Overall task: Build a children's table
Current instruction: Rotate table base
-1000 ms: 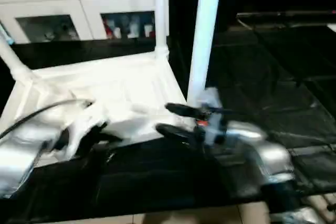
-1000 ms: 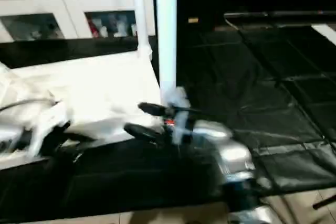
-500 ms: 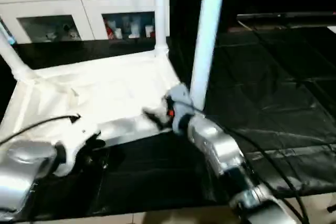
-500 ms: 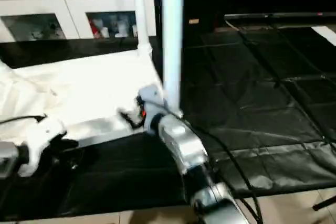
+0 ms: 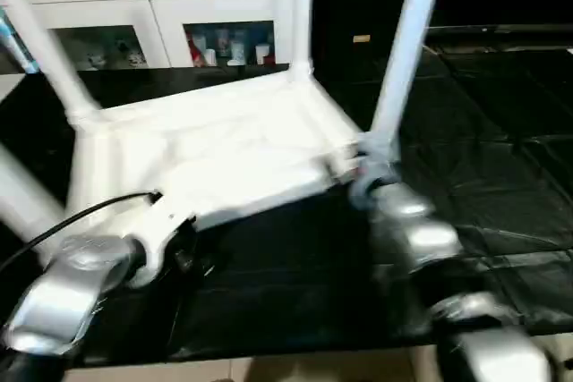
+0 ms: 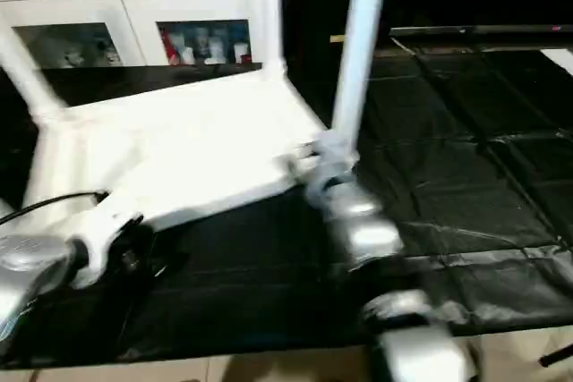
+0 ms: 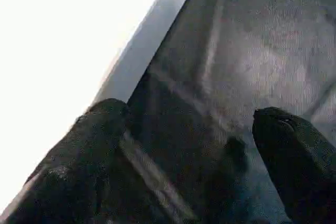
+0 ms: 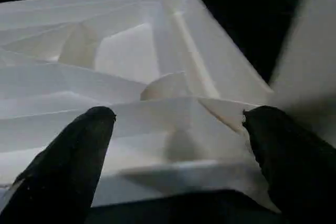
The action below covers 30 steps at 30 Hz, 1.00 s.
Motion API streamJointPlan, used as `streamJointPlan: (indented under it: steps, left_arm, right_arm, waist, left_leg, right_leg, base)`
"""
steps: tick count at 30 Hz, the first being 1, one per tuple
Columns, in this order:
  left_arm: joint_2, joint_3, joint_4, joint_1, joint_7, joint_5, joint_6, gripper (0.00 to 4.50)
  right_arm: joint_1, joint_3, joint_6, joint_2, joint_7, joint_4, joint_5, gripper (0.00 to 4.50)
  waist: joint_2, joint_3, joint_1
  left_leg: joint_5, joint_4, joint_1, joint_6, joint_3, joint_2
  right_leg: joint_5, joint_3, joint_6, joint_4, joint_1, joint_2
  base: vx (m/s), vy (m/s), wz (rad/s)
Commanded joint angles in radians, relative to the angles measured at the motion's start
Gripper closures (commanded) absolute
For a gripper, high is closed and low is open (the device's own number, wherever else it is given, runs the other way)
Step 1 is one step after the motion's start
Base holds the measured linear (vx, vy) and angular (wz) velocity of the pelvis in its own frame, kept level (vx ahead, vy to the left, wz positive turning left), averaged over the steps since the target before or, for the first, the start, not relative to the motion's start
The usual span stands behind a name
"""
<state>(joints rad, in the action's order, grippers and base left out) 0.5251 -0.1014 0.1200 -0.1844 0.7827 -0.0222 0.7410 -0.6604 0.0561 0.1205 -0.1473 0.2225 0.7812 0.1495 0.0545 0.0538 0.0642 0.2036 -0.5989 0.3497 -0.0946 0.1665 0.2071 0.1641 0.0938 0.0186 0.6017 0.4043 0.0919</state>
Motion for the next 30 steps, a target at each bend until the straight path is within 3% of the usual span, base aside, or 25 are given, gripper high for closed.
streamJointPlan:
  steps: [1, 3, 4, 5, 6, 10, 13, 15, 16, 18, 20, 24, 25, 27, 30]
  left_arm:
    - [-0.017, 0.005, -0.028, -0.023, -0.054, 0.025, -0.043, 0.08]
    - [-0.030, 0.008, -0.034, -0.023, -0.067, 0.023, -0.062, 0.08]
    - [-0.043, 0.015, -0.032, -0.018, -0.080, 0.015, -0.076, 0.08]
    - [-0.047, 0.019, -0.028, -0.014, -0.083, 0.009, -0.084, 0.08]
    - [-0.052, 0.023, -0.023, -0.010, -0.086, 0.003, -0.091, 0.08]
    - [-0.117, 0.123, 0.051, 0.081, -0.086, -0.101, -0.181, 0.08]
    - [-0.139, 0.175, 0.077, 0.145, -0.077, -0.148, -0.210, 0.08]
    - [-0.131, 0.184, 0.081, 0.170, -0.072, -0.151, -0.213, 0.08]
    - [-0.093, 0.198, 0.100, 0.220, -0.038, -0.157, -0.208, 0.08]
    - [-0.067, 0.205, 0.114, 0.242, -0.014, -0.166, -0.194, 0.08]
    - [-0.008, 0.232, 0.145, 0.284, 0.046, -0.201, -0.130, 0.08]
    - [0.076, 0.274, 0.168, 0.333, 0.105, -0.234, -0.070, 0.08]
    - [0.126, 0.301, 0.170, 0.354, 0.132, -0.240, -0.035, 0.08]
    - [0.212, 0.373, 0.151, 0.381, 0.151, -0.254, 0.037, 0.08]
    - [0.276, 0.444, 0.114, 0.393, 0.164, -0.260, 0.053, 0.08]
  right_arm:
    - [-0.015, 0.061, -0.021, -0.049, 0.012, 0.021, 0.016, 0.00]
    - [-0.017, 0.066, -0.028, -0.058, 0.034, 0.022, 0.025, 0.00]
    - [-0.016, 0.067, -0.037, -0.062, 0.062, 0.021, 0.035, 0.00]
    - [-0.014, 0.064, -0.045, -0.064, 0.071, 0.020, 0.033, 0.00]
    - [-0.012, 0.061, -0.052, -0.067, 0.080, 0.019, 0.031, 0.00]
    - [0.056, 0.040, -0.019, -0.058, 0.220, -0.075, 0.082, 0.00]
    - [0.091, 0.031, 0.006, -0.048, 0.258, -0.126, 0.109, 0.00]
    - [0.106, 0.033, 0.030, -0.040, 0.279, -0.153, 0.133, 0.00]
    - [0.142, 0.018, 0.057, -0.034, 0.312, -0.212, 0.152, 0.00]
    - [0.160, 0.000, 0.061, -0.037, 0.331, -0.241, 0.148, 0.00]
    - [0.199, -0.057, 0.050, -0.056, 0.419, -0.304, 0.136, 0.00]
    - [0.238, -0.102, 0.038, -0.078, 0.548, -0.363, 0.153, 0.00]
    - [0.253, -0.112, 0.056, -0.086, 0.604, -0.390, 0.180, 0.00]
    - [0.287, -0.147, 0.115, -0.116, 0.714, -0.471, 0.232, 0.00]
    - [0.317, -0.176, 0.186, -0.144, 0.814, -0.561, 0.297, 0.00]
  waist:
    - [0.010, -0.070, -0.007]
    - [0.006, -0.071, -0.009]
    - [0.005, -0.071, -0.012]
    - [0.005, -0.073, -0.012]
    - [0.004, -0.073, -0.015]
    - [0.000, -0.071, -0.027]
    - [0.003, -0.070, -0.027]
    - [0.002, -0.067, -0.025]
    - [-0.003, -0.063, -0.023]
    - [0.003, -0.060, -0.021]
    - [0.002, -0.060, -0.018]
    - [0.003, -0.055, -0.018]
    - [0.002, -0.054, -0.019]
    - [0.006, -0.050, -0.016]
    - [0.005, -0.048, -0.017]
  left_leg:
    - [0.207, 0.069, 0.000, 0.019, 0.005, 0.003]
    - [0.184, 0.070, 0.011, 0.027, 0.001, 0.002]
    - [0.182, 0.069, 0.014, 0.031, 0.000, 0.002]
    - [0.177, 0.065, 0.008, 0.037, 0.003, 0.003]
    - [0.162, 0.065, 0.015, 0.044, 0.002, 0.003]
    - [0.161, 0.063, 0.021, 0.072, 0.002, 0.006]
    - [0.178, 0.064, 0.013, 0.086, 0.005, 0.009]
    - [0.198, 0.068, 0.013, 0.087, 0.003, 0.011]
    - [0.228, 0.071, 0.009, 0.080, 0.003, 0.012]
    - [0.257, 0.076, 0.006, 0.069, 0.001, 0.013]
    - [0.265, 0.077, 0.001, 0.058, 0.001, 0.014]
    - [0.285, 0.083, 0.006, 0.063, -0.001, 0.014]
    - [0.301, 0.082, 0.000, 0.061, 0.000, 0.013]
    - [0.308, 0.084, 0.001, 0.063, -0.002, 0.013]
    - [0.311, 0.085, 0.000, 0.073, -0.003, 0.011]
  right_leg:
    - [0.217, -0.042, 0.205, -0.065, -0.054, 0.036]
    - [0.207, -0.040, 0.202, -0.060, -0.061, 0.037]
    - [0.216, -0.038, 0.198, -0.061, -0.063, 0.037]
    - [0.217, -0.039, 0.200, -0.063, -0.059, 0.038]
    - [0.206, -0.038, 0.209, -0.061, -0.062, 0.040]
    - [0.195, -0.037, 0.229, -0.063, -0.065, 0.042]
    - [0.228, -0.036, 0.230, -0.068, -0.054, 0.037]
    - [0.264, -0.036, 0.213, -0.070, -0.054, 0.036]
    - [0.314, -0.036, 0.195, -0.077, -0.049, 0.034]
    - [0.357, -0.036, 0.174, -0.078, -0.045, 0.035]
    - [0.357, -0.039, 0.174, -0.079, -0.042, 0.035]
    - [0.342, -0.042, 0.178, -0.075, -0.043, 0.033]
    - [0.368, -0.042, 0.175, -0.079, -0.041, 0.034]
    - [0.367, -0.043, 0.174, -0.078, -0.040, 0.032]
    - [0.387, -0.043, 0.161, -0.082, -0.041, 0.030]
  base:
    - [0.000, 0.000, 0.00]
    - [0.000, 0.000, 0.00]
    - [0.000, 0.000, 0.00]
    - [0.000, 0.000, 0.00]
    - [0.000, 0.000, 0.00]
    - [0.000, 0.000, 0.00]
    - [0.000, 0.000, 0.00]
    - [0.000, 0.000, 0.00]
    - [0.000, 0.000, 0.00]
    - [0.000, 0.000, 0.00]
    - [0.000, 0.000, 0.00]
    - [0.000, 0.000, 0.00]
    - [0.000, 0.000, 0.00]
    - [0.000, 0.000, 0.00]
    - [0.000, 0.000, 0.00]
